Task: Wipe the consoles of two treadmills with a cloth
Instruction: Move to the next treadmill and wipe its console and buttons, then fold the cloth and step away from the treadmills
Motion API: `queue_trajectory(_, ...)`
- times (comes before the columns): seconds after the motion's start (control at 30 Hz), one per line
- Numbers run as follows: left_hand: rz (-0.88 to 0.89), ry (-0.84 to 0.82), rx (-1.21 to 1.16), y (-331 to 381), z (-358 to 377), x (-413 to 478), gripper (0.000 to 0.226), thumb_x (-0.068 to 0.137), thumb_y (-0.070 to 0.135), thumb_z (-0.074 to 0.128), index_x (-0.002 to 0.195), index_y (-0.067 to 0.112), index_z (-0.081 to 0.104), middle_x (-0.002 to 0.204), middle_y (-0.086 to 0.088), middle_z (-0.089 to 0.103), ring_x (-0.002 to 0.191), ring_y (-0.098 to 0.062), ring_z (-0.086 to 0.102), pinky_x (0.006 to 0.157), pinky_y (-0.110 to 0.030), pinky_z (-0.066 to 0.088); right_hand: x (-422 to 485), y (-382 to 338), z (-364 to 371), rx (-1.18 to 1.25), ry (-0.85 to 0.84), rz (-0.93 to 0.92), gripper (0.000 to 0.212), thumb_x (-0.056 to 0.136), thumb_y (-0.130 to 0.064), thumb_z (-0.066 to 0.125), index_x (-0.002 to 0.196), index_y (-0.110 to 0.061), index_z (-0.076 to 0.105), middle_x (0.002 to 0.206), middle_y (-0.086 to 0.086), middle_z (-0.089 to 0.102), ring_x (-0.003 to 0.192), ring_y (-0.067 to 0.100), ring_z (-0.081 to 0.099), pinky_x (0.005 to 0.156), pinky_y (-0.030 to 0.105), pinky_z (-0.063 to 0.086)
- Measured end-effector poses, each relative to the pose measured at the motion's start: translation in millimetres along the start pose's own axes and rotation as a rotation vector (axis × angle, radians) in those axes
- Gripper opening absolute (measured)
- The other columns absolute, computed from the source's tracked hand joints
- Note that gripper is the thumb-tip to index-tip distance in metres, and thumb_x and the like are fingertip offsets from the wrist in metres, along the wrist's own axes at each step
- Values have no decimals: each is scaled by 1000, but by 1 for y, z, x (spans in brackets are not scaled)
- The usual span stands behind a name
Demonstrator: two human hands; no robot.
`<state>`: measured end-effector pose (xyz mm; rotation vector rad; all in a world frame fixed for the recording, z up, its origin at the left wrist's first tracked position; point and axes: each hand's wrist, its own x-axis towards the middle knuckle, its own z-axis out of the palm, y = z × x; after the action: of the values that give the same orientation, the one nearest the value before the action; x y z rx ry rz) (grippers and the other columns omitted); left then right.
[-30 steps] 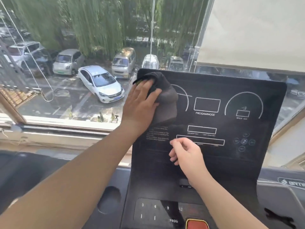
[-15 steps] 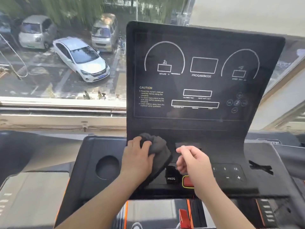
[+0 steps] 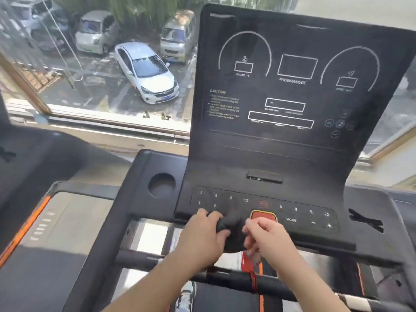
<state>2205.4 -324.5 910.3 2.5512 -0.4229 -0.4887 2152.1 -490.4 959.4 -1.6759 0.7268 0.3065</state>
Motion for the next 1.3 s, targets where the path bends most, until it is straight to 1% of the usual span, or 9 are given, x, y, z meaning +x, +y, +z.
queue_trajectory(0.17, -287, 187, -555, -12, 1, -84, 14, 86, 48, 68, 91, 35, 67, 83, 14, 71, 81, -1, 66, 77, -23, 52, -22, 19, 14, -187, -291, 2, 44, 104, -43, 56, 91, -3, 68, 64, 9, 66, 54, 27, 61, 45, 30, 44)
queue_trajectory(0.23, -383, 311, -759, -6, 5, -128, 9, 87, 43, 73, 92, 35, 70, 82, 15, 74, 78, 0, 69, 74, -18, 54, -37, 27, 24, -199, -391, -25, 41, 100, -48, 61, 99, -8, 70, 75, 10, 70, 63, 24, 65, 53, 39, 53)
queue_trajectory(0.3, -456, 436, -925, -1, 14, -173, 17, 85, 44, 73, 99, 35, 72, 88, 12, 77, 84, -8, 73, 80, -31, 60, -54, 36, 36, -212, -506, -89, 44, 90, -58, 66, 103, -16, 73, 89, 8, 77, 78, 19, 73, 73, 46, 62)
queue_trajectory(0.5, -568, 734, -1142, 13, 40, -306, 20, 89, 26, 78, 107, 30, 74, 95, 2, 78, 87, -19, 75, 74, -34, 62, -127, 68, 93, -219, -861, -188, 64, 75, -63, 81, 129, -33, 65, 123, -9, 73, 111, 6, 71, 100, 38, 55)
queue_trajectory(0.67, -589, 961, -1337, 10, 71, -410, 17, 91, 18, 77, 107, 23, 77, 106, -10, 77, 101, -29, 73, 92, -44, 60, -187, 101, 144, -371, -1221, -151, 51, 83, -47, 79, 117, -10, 72, 118, 17, 75, 113, 34, 71, 93, 44, 58)
queue_trajectory(0.83, -716, 1223, -1468, 6, 120, -521, 35, 82, 34, 82, 115, 24, 72, 116, -11, 76, 114, -30, 70, 105, -52, 53, -298, 145, 206, -669, -1417, -337, 40, 74, -43, 88, 97, -14, 74, 95, 11, 78, 90, 26, 76, 80, 42, 58)
queue_trajectory(0.97, -892, 1528, -1458, 8, 176, -626, 35, 81, 28, 87, 112, 20, 73, 110, -8, 78, 110, -27, 72, 103, -53, 54, -412, 210, 244, -831, -1604, -452, 36, 84, -48, 81, 85, -14, 71, 79, 6, 73, 74, 18, 69, 71, 40, 56)
queue_trajectory(1.17, -946, 2047, -1671, 11, 279, -777, 69, 73, 59, 83, 118, 8, 70, 119, -18, 73, 110, -30, 69, 98, -45, 53, -566, 305, 276, -913, -1910, -231, 29, 94, -21, 75, 109, 3, 67, 101, 19, 76, 92, 30, 74, 77, 38, 61)
queue_trajectory(1.3, -923, 2163, -1795, 12, 332, -851, 75, 91, 61, 67, 137, 3, 58, 140, -25, 60, 132, -40, 57, 118, -57, 37, -650, 358, 291, -978, -2059, -89, 29, 84, -16, 82, 102, -3, 62, 90, 11, 74, 83, 23, 74, 65, 30, 59)
